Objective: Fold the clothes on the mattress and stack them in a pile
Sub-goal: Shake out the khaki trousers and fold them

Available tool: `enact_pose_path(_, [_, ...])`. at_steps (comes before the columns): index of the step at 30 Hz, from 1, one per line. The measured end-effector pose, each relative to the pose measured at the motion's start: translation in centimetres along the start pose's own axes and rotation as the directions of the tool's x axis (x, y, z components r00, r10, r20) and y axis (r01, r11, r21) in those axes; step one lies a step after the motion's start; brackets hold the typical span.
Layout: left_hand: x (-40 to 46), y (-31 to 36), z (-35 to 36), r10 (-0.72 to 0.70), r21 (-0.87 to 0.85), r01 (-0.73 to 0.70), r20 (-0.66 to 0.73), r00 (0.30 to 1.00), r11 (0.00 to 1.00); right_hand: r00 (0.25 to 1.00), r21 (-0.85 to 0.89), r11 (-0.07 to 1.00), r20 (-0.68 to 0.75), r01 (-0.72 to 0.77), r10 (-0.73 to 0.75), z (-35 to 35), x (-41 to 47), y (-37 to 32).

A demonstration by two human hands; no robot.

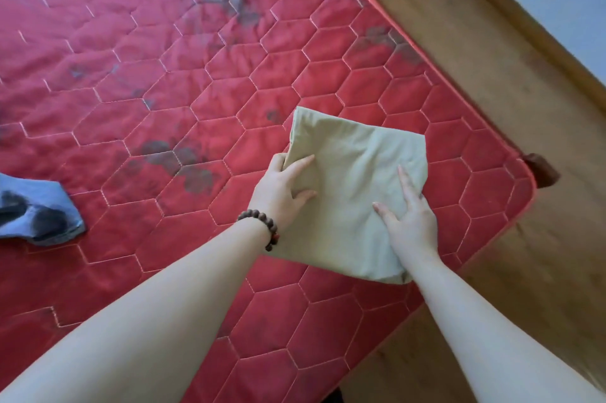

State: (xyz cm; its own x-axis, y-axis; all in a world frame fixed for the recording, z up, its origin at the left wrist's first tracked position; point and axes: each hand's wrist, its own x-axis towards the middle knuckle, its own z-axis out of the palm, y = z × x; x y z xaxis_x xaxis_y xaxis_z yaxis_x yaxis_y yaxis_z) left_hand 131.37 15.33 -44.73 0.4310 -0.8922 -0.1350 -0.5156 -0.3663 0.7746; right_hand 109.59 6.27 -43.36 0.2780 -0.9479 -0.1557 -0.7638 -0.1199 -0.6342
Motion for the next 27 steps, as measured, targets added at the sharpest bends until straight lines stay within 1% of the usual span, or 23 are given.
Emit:
enact_pose_path(2, [2.0, -0.2, 1.2, -0.001, 0.027, 0.001, 0.016, 1.0, 1.0, 0.999, 0.005, 1.0, 0.026, -0.031, 0.031, 0.4, 1.8, 1.4])
enact_pose_path(5, [3.7, -1.6, 2.7, -0.103, 0.137, 0.083, 0.139, 0.985, 0.987, 0.981, -0.07, 0.993, 0.16, -0.1, 0.11, 1.7, 3.4, 3.3])
enact_pose_path(7, [3.8, -2.5, 3.5, -0.132, 0.194, 0.098, 0.172, 0.976, 0.976, 0.969, -0.111, 0.986, 0.201, -0.122, 0.142, 2.5, 4.0, 4.0])
enact_pose_path(9, [3.6, -2.8, 4.0, -0.106, 0.186, 0.081, 0.127, 0.986, 0.979, 0.976, -0.095, 0.989, 0.175, -0.111, 0.126, 3.0, 4.5, 4.1])
enact_pose_path(12, [3.4, -2.6, 4.3, -0.041, 0.15, 0.038, 0.013, 0.999, 0.988, 0.994, -0.045, 0.996, 0.08, -0.072, 0.076, 3.4, 4.5, 4.0])
enact_pose_path(14, [3.3, -2.4, 4.3, -0.039, 0.152, 0.038, 0.005, 0.999, 0.988, 0.997, -0.03, 0.998, 0.059, -0.057, 0.059, 3.6, 4.2, 3.9])
enact_pose_path(15, [3.3, -2.3, 4.3, -0.053, 0.167, 0.049, 0.021, 0.998, 0.985, 0.996, -0.032, 0.997, 0.068, -0.064, 0.066, 3.7, 4.1, 3.8])
enact_pose_path(16, [3.3, -2.3, 4.2, -0.066, 0.221, 0.059, 0.025, 0.997, 0.974, 0.995, -0.064, 0.996, 0.068, -0.069, 0.073, 3.6, 4.0, 3.8])
enact_pose_path(17, [3.4, -2.2, 4.2, -0.057, 0.329, 0.053, 0.003, 0.998, 0.943, 0.998, -0.139, 0.989, 0.029, -0.051, 0.055, 3.5, 4.0, 3.7])
enact_pose_path(18, [3.4, -2.1, 4.2, -0.013, 0.458, 0.028, -0.035, 0.999, 0.888, 0.999, -0.24, 0.971, -0.045, -0.021, 0.011, 3.5, 4.0, 3.7])
enact_pose_path(19, [3.5, -1.7, 4.2, 0.064, 0.557, -0.021, -0.059, 0.996, 0.83, 0.989, -0.33, 0.944, -0.134, 0.014, -0.062, 3.4, 4.1, 3.4])
enact_pose_path(20, [3.8, -1.2, 4.3, 0.164, 0.608, -0.1, -0.051, 0.985, 0.787, 0.967, -0.392, 0.917, -0.196, 0.074, -0.162, 3.6, 4.2, 2.7])
enact_pose_path(21, [4.3, -0.7, 4.6, 0.266, 0.629, -0.199, -0.014, 0.964, 0.752, 0.94, -0.428, 0.888, -0.203, 0.168, -0.275, 4.2, 4.5, 1.8])
enact_pose_path(22, [4.9, -0.2, 4.9, 0.347, 0.635, -0.293, 0.043, 0.937, 0.714, 0.912, -0.449, 0.85, -0.159, 0.275, -0.379, 5.1, 4.8, 0.7])
enact_pose_path(23, [5.7, 0.3, 5.3, 0.385, 0.635, -0.36, 0.106, 0.917, 0.683, 0.893, -0.452, 0.815, -0.084, 0.362, -0.443, 6.2, 5.3, -0.5])
enact_pose_path(24, [6.5, 0.7, 5.8, 0.373, 0.636, -0.384, 0.16, 0.914, 0.669, 0.892, -0.446, 0.798, 0.003, 0.405, -0.452, 7.4, 5.9, -1.6])
enact_pose_path(25, [7.4, 0.8, 6.2, 0.321, 0.64, -0.366, 0.192, 0.928, 0.676, 0.906, -0.446, 0.798, 0.082, 0.406, -0.416, 8.4, 6.6, -2.4])
enact_pose_path(27, [8.9, 0.0, 6.8, 0.164, 0.656, -0.252, 0.194, 0.967, 0.712, 0.938, -0.494, 0.797, 0.177, 0.347, -0.298, 9.9, 8.0, -2.5])
